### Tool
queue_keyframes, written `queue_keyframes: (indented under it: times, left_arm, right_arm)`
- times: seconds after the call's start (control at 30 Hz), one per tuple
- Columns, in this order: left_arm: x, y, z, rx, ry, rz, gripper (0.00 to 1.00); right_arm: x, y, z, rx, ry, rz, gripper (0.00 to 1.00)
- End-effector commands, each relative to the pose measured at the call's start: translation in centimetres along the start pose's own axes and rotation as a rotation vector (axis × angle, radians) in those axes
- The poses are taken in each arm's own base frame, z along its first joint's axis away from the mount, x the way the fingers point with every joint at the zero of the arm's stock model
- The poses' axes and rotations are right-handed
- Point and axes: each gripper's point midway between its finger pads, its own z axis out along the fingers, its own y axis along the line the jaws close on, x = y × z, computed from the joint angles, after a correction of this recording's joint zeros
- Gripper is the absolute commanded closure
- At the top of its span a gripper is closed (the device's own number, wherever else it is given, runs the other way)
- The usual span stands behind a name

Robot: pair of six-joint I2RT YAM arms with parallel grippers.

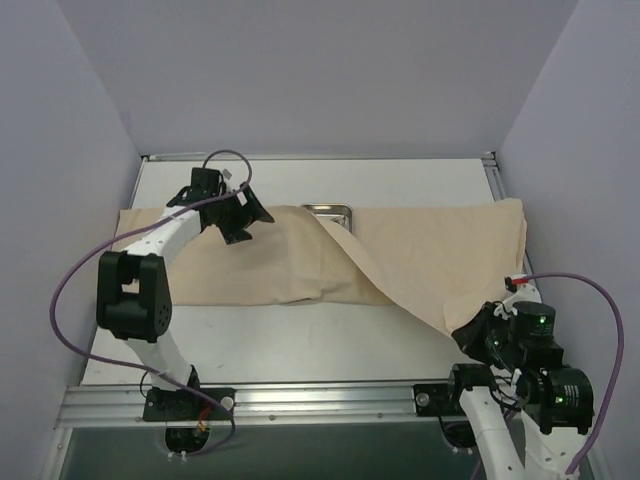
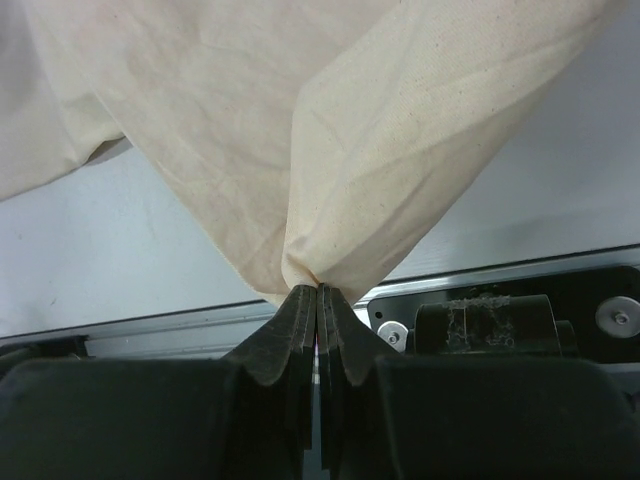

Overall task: Open and lay out the surgical kit
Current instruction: Open the surgical kit at the center of the board.

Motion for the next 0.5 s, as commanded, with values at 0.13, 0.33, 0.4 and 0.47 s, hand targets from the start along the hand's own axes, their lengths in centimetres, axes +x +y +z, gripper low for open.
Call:
queue_keyframes:
  times: [0.13,0.33,0.4,0.47]
  left_arm:
    - [-4.6,-9.5,3.6,0.19,-0.083,-0.073,0.06]
    - [-5.7,-13.2,6.6,0.226,-0.082,-0.09,0.05]
    - [-4.9,-13.3,8.6,0.202,-0.039,-0.095,0.05]
    - [-4.8,-14.0,9.9,0.189,-0.012,-0.095,0.05]
  right_arm:
    - [0.7,1.1,-1.5,-0.099,-0.024,-0.074,1.0]
    - [0.4,1.1,-1.4,-0.086,-0.018,-0.048,1.0]
    - [0.4,1.1,-1.4,-0.079,-0.016,-0.046,1.0]
    - [0.1,1.2,-1.6,-0.079,-0.022,-0.035,1.0]
